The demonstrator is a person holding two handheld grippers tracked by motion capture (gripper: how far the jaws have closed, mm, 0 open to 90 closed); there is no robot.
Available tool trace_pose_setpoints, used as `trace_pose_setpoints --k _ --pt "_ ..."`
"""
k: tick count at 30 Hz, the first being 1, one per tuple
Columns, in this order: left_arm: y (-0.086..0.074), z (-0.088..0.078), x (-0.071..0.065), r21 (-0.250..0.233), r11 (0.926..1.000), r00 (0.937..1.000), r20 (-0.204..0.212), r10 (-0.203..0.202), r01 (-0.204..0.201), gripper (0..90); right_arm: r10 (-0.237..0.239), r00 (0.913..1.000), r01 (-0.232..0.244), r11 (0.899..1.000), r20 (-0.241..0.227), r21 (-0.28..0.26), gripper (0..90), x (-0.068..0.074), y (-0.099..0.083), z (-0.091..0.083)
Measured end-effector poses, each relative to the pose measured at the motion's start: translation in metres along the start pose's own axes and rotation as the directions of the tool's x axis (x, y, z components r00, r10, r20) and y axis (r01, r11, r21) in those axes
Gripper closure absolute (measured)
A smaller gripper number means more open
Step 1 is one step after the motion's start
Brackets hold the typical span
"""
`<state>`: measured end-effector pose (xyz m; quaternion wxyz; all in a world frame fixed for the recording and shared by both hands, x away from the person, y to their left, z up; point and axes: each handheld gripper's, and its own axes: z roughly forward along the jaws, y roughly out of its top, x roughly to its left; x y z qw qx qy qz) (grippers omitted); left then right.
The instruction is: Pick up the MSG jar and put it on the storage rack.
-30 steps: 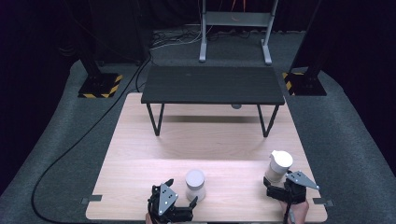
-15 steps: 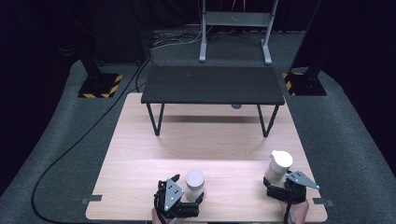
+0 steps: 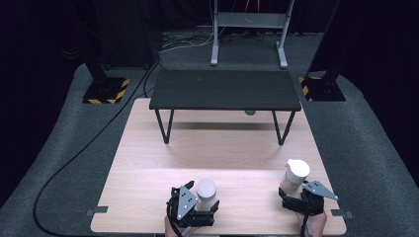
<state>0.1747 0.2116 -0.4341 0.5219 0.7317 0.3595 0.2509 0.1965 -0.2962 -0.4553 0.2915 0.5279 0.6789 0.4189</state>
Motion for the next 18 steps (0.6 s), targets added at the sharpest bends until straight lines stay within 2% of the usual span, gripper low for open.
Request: trace_pose_setpoints --k 9,14,15,16,18 --pt "0.0015 0.0031 0.0003 -0.001 1.0000 1.0000 0.001 0.007 -0.007 0.1 0.000 1.0000 0.000 1.000 -0.001 -0.001 0.0 -0.0003 -0.0002 -0.0001" --pt "0.0018 0.0037 0.0029 0.000 0.9999 0.9997 0.020 0.015 -0.015 1.8 0.002 1.0000 -0.002 1.000 -0.001 0.000 0.0 -0.0004 0.0000 0.0000" --pt "0.0013 0.0031 0.0035 -0.005 0.9999 0.9996 0.022 0.016 -0.016 9.3 0.002 1.0000 -0.002 1.000 -0.001 -0.001 0.0 -0.0004 -0.0001 -0.0001" --pt "0.0010 0.0027 0.0026 -0.008 0.9998 0.9997 0.015 0.019 -0.019 9.3 0.002 1.0000 -0.002 1.000 -0.001 -0.001 0.0 -0.0004 -0.0001 -0.0001" --pt "0.0023 0.0030 0.0046 -0.004 0.9998 0.9995 0.026 0.019 -0.019 16.7 0.003 1.0000 -0.003 1.000 -0.002 -0.002 0.0 -0.0005 -0.0003 -0.0002"
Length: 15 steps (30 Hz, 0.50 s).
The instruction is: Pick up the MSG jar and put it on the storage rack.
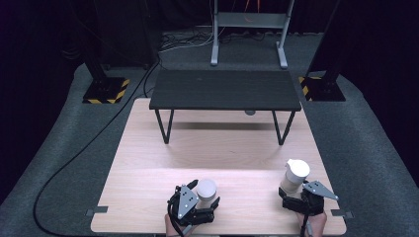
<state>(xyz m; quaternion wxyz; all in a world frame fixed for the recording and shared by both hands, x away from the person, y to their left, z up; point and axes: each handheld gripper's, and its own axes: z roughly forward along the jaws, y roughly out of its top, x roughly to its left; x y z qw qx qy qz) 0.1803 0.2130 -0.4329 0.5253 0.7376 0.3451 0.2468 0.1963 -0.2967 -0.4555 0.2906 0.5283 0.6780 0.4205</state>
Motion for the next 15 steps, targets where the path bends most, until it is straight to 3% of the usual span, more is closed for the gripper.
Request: trace_pose_setpoints --k 6,15 --pt "-0.0031 0.0013 0.0032 -0.011 0.9999 0.9998 0.021 -0.002 0.002 27.8 0.001 1.0000 -0.001 1.000 0.000 -0.001 0.0 -0.0001 -0.0002 -0.0001" --pt "-0.0067 0.0014 0.0059 -0.027 0.9996 0.9997 0.022 -0.006 0.007 33.6 0.003 1.0000 -0.003 1.000 -0.001 -0.003 0.0 -0.0005 -0.0005 -0.0003"
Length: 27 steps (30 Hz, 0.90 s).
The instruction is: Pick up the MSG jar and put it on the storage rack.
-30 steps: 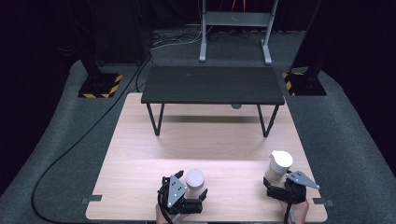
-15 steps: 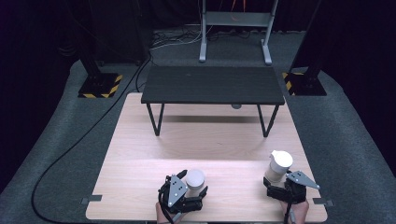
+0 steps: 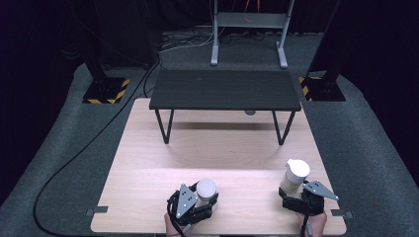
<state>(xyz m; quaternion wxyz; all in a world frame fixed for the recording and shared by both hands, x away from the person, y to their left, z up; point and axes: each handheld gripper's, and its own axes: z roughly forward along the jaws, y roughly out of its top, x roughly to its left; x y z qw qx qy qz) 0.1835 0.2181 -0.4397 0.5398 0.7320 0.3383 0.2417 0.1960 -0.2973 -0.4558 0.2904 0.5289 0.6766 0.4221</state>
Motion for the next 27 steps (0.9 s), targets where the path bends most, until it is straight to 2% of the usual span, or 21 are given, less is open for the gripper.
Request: trace_pose_setpoints --k 11,21,27 --pt "-0.0038 0.0004 0.0015 -0.015 0.9998 0.9999 0.004 -0.012 0.012 34.0 0.002 1.0000 -0.002 1.000 -0.001 -0.002 0.0 -0.0003 -0.0004 -0.0002" --pt "-0.0045 -0.0001 -0.0005 -0.019 0.9998 1.0000 -0.002 -0.006 0.006 34.3 0.003 1.0000 -0.003 1.000 -0.002 -0.005 0.0 -0.0006 -0.0008 -0.0004" --pt "-0.0040 -0.0008 0.0021 -0.018 0.9996 0.9998 0.004 -0.022 0.022 34.4 0.002 1.0000 -0.002 1.000 -0.003 -0.004 0.0 -0.0007 -0.0007 -0.0004"
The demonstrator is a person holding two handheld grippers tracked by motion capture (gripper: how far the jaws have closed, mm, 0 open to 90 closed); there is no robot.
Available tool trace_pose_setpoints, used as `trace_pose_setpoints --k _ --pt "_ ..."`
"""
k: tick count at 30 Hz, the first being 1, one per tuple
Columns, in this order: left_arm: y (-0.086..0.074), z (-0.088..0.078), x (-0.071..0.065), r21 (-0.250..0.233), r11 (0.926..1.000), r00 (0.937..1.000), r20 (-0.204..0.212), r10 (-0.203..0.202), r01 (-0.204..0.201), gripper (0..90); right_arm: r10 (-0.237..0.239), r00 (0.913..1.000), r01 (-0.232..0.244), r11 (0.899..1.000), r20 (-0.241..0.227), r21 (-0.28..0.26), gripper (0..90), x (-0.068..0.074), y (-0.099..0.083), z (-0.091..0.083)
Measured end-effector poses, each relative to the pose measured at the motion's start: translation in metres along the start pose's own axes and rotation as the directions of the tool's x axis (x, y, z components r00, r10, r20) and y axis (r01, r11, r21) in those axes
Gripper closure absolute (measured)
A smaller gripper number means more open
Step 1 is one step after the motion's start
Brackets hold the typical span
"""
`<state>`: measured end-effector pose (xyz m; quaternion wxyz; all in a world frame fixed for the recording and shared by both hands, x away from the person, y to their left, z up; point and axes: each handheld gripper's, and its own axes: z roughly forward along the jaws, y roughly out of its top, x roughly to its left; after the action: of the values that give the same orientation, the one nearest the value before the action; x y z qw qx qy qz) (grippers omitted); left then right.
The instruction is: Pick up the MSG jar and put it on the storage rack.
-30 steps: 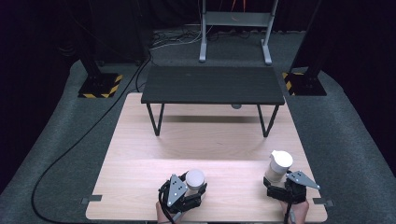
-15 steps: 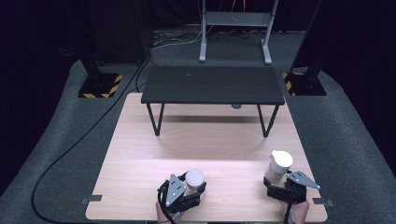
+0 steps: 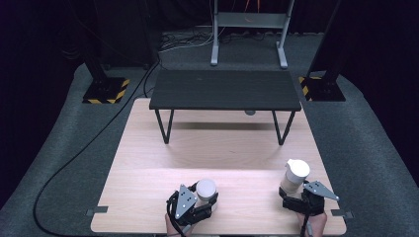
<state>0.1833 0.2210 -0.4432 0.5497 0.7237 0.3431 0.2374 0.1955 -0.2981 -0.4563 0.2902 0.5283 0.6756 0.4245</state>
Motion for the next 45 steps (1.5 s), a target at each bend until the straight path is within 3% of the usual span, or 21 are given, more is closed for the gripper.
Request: trace_pose_setpoints --k 22,45 --pt "0.012 -0.012 0.009 -0.007 0.9999 0.9987 -0.049 0.010 -0.010 34.3 -0.003 1.0000 0.003 1.000 -0.002 0.000 0.0 0.000 0.000 0.000" --pt "0.017 -0.021 0.026 -0.004 0.9999 0.9942 -0.106 -0.016 0.016 34.4 -0.002 1.0000 0.002 1.000 0.001 -0.001 0.0 0.000 0.000 0.000"
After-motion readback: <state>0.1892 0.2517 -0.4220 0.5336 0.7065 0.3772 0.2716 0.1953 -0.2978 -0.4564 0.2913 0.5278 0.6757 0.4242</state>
